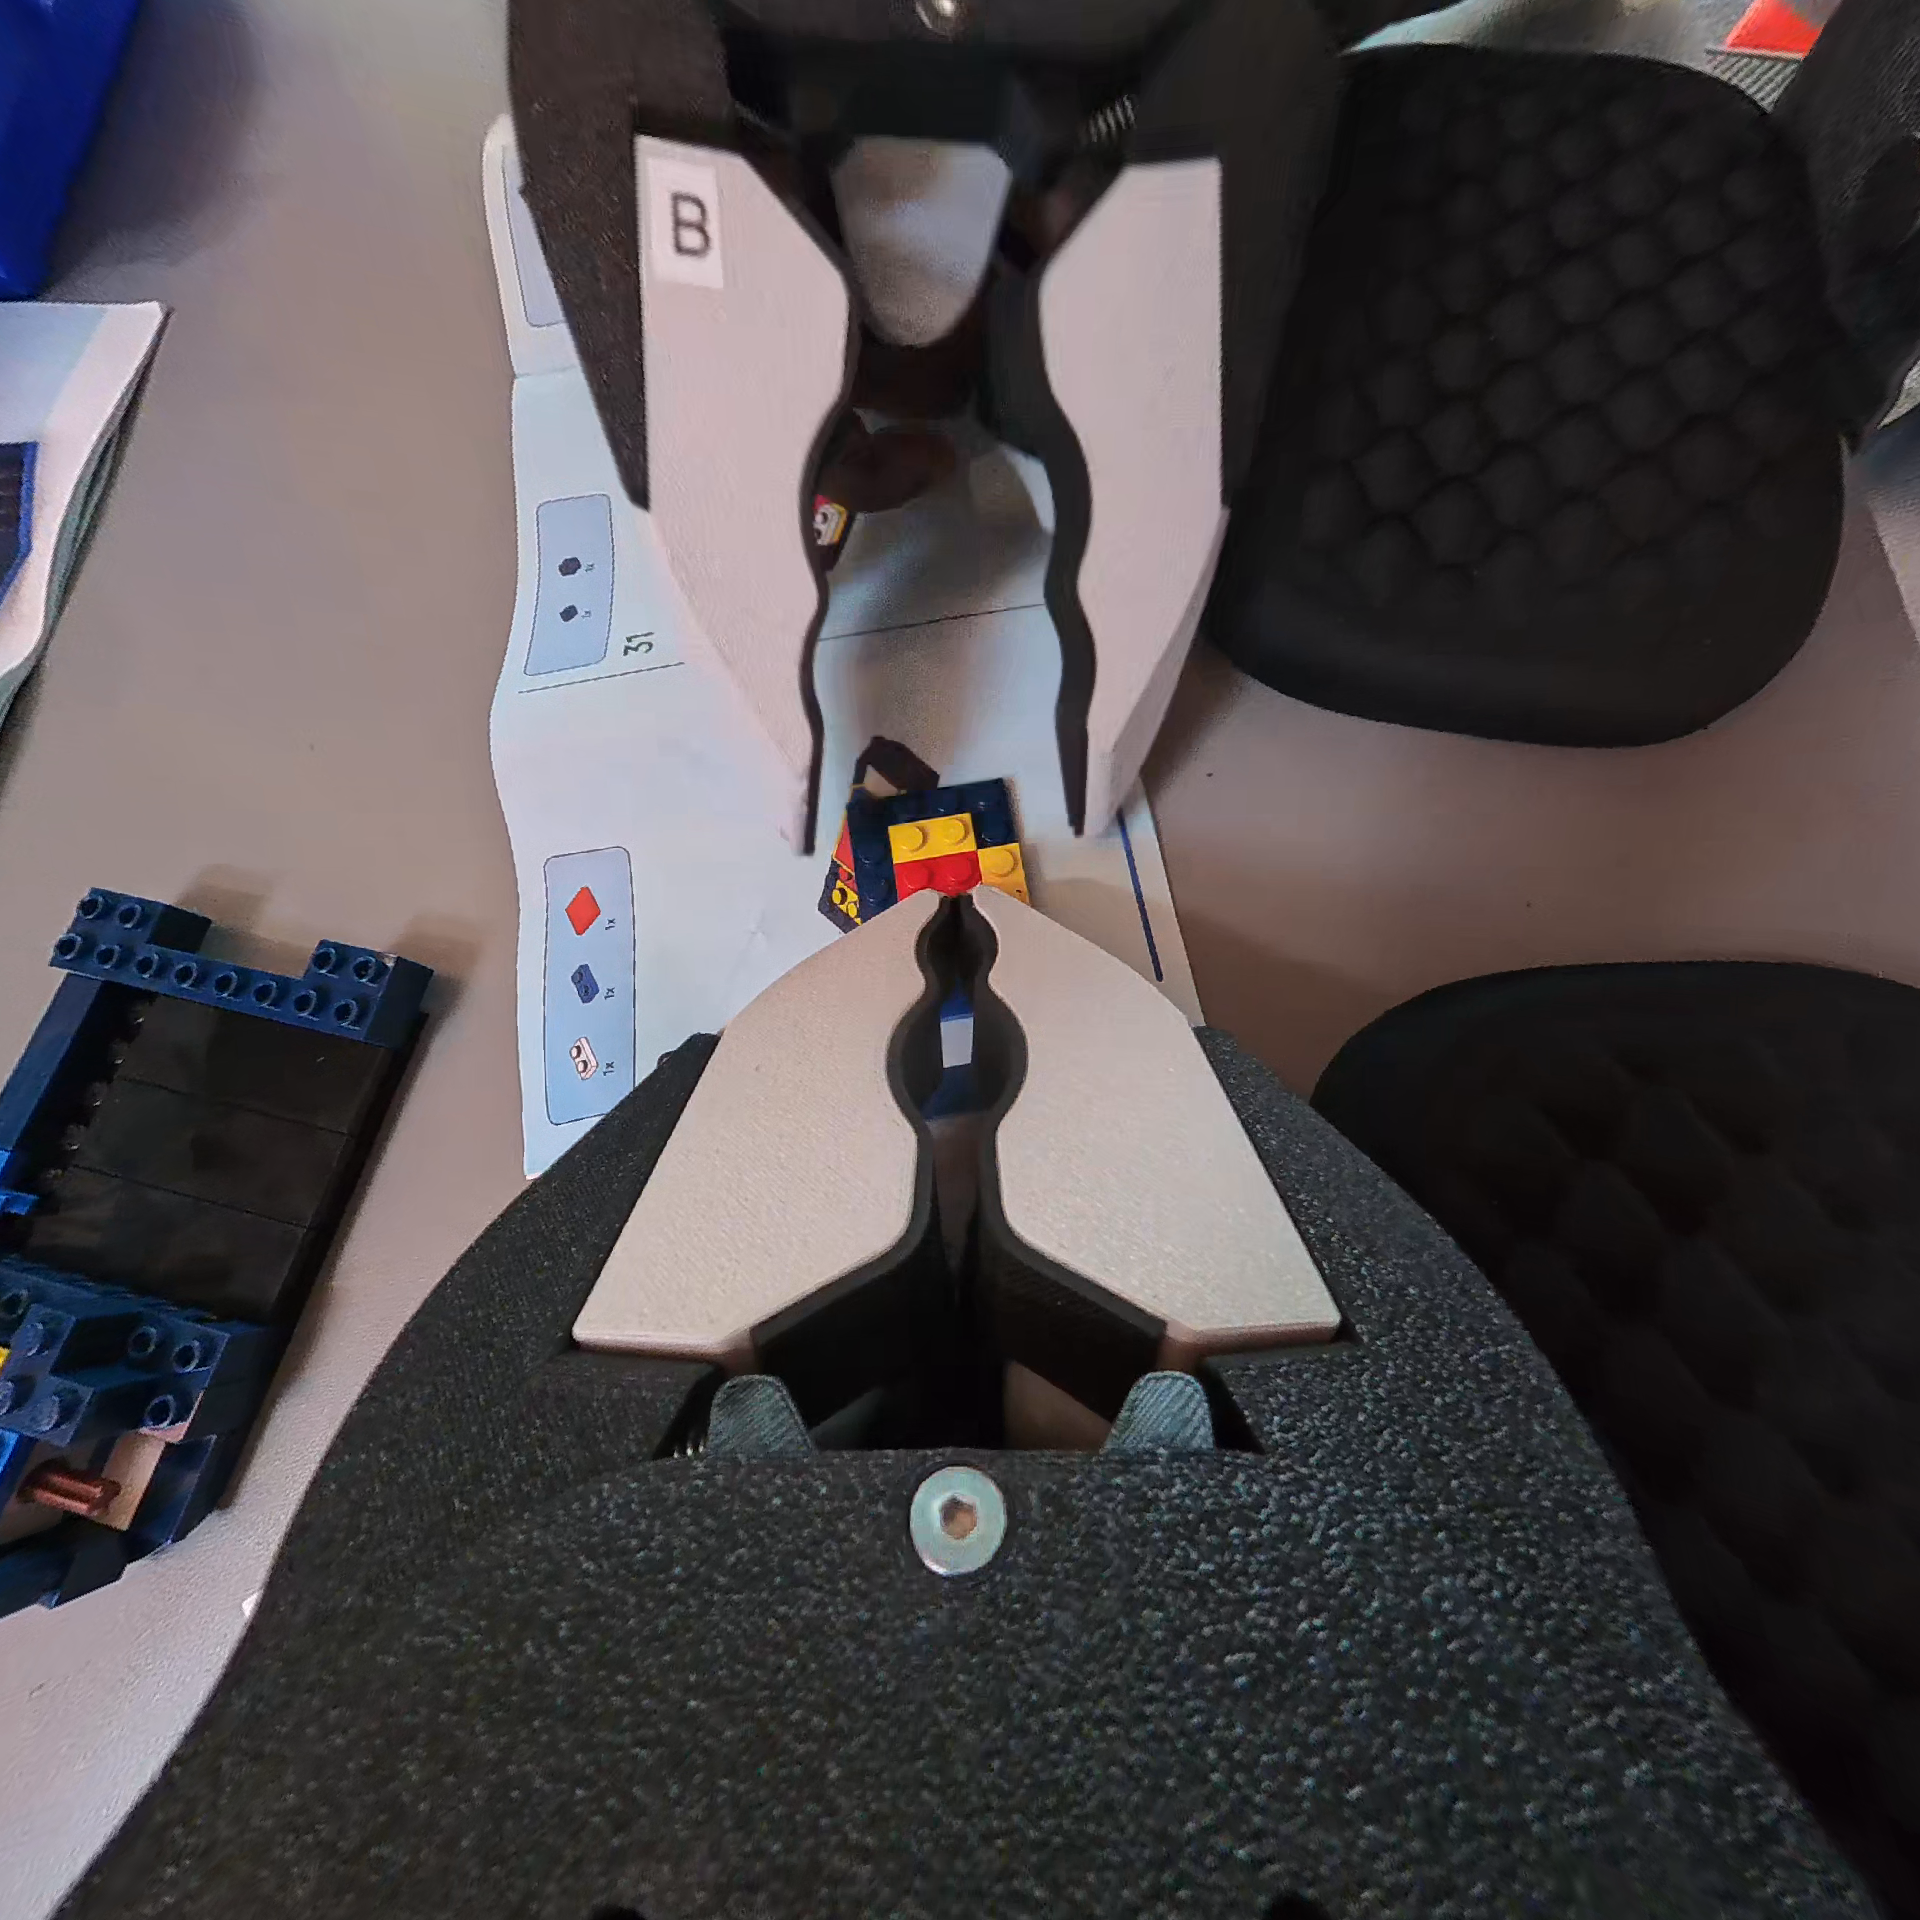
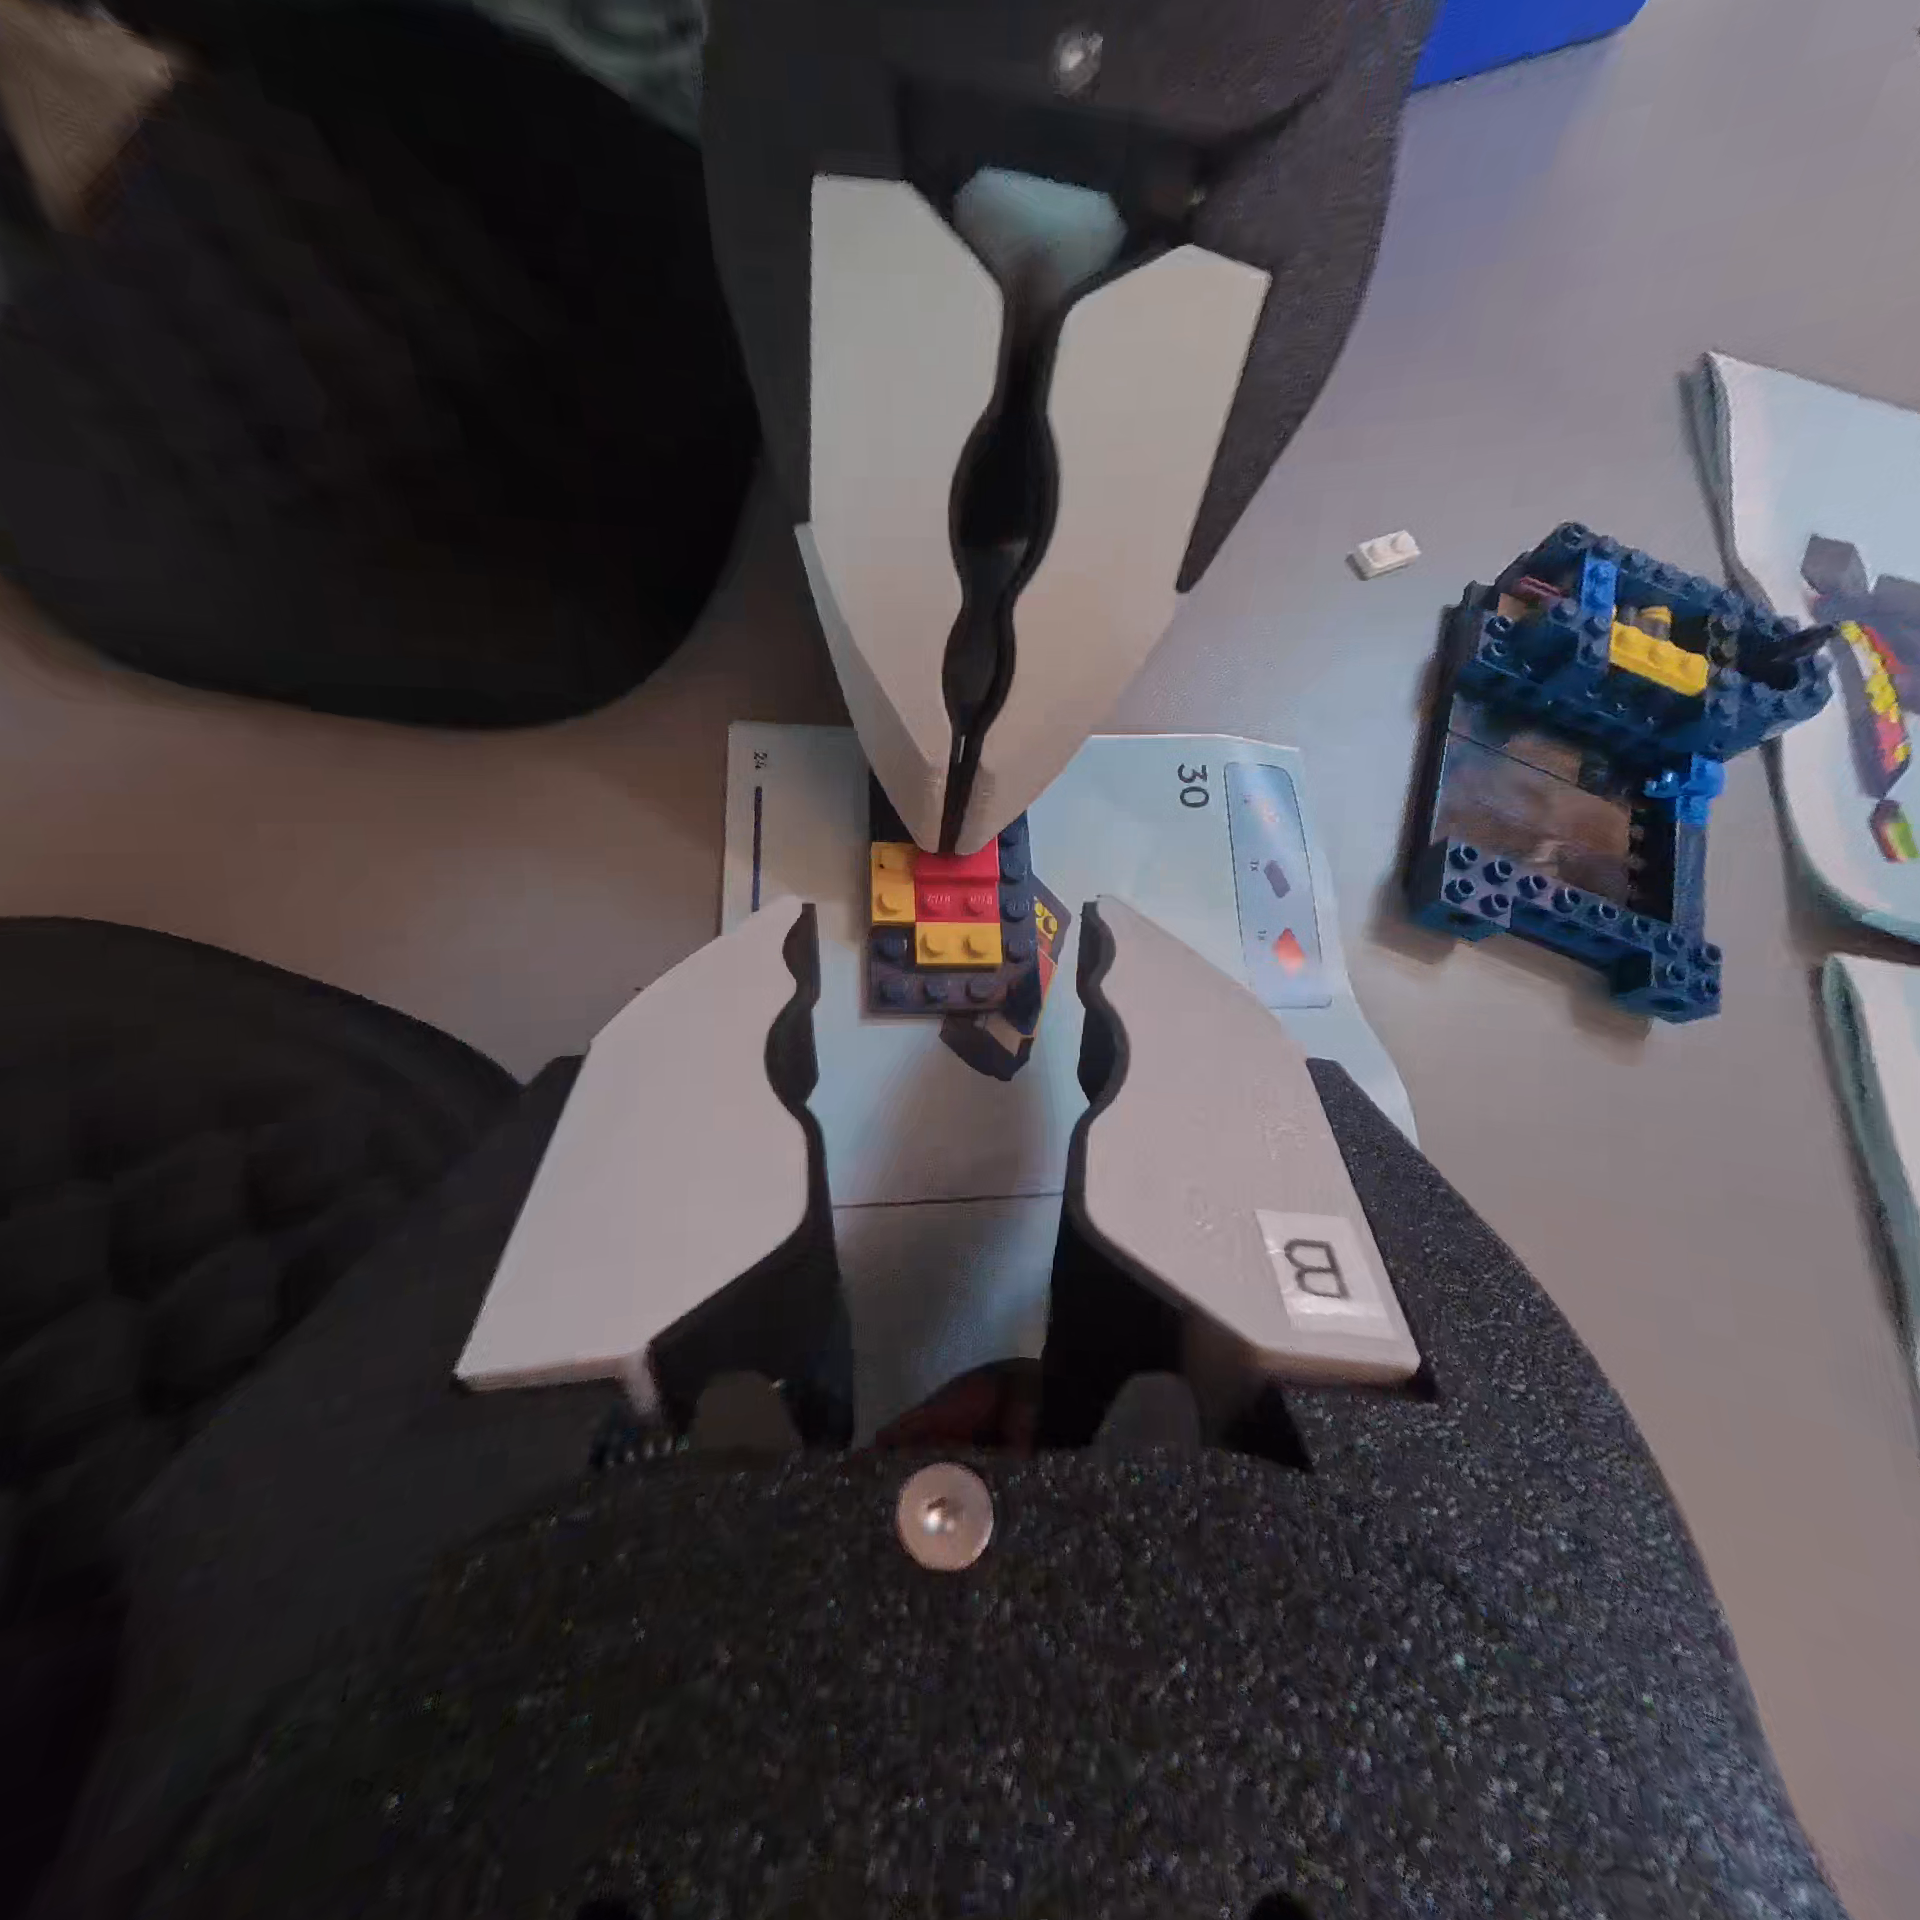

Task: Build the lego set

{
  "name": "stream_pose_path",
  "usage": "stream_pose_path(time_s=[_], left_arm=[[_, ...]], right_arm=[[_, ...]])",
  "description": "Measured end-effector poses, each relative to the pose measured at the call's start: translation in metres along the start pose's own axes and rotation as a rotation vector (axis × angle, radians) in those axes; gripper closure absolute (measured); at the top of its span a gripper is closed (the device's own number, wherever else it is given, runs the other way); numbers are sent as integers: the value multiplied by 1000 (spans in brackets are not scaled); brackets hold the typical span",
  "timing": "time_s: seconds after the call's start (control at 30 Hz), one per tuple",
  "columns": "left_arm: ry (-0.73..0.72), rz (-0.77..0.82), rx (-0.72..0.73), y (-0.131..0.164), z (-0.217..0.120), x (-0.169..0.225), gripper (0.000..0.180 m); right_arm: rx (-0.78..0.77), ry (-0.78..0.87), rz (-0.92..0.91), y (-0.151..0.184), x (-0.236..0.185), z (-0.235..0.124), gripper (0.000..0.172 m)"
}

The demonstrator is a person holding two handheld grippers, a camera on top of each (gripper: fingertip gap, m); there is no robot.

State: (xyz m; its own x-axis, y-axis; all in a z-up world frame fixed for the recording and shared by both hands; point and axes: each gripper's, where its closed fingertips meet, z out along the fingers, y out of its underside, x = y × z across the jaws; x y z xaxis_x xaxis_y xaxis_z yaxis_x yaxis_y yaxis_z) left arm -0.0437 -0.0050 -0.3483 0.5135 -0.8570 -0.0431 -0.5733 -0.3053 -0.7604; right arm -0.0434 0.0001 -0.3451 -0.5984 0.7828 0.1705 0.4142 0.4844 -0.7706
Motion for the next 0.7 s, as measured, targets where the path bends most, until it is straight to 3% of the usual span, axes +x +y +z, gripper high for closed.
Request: stream_pose_path(time_s=[0.13,0.27,0.63,0.67,0.7], left_arm=[[10,-21,10,0,0,0,180],[15,-29,8,0,0,0,180],[23,-36,0,1,-1,1,180],[18,-40,1,1,-1,0,180],[10,-22,-9,1,0,0,179]], right_arm=[[-22,23,-62,0,1,10,130],[-25,5,-123,0,-4,11,147],[7,-56,-32,-1,-3,12,150],[30,-77,-17,-6,-7,6,156],[208,-41,90,-30,5,-4,172]])
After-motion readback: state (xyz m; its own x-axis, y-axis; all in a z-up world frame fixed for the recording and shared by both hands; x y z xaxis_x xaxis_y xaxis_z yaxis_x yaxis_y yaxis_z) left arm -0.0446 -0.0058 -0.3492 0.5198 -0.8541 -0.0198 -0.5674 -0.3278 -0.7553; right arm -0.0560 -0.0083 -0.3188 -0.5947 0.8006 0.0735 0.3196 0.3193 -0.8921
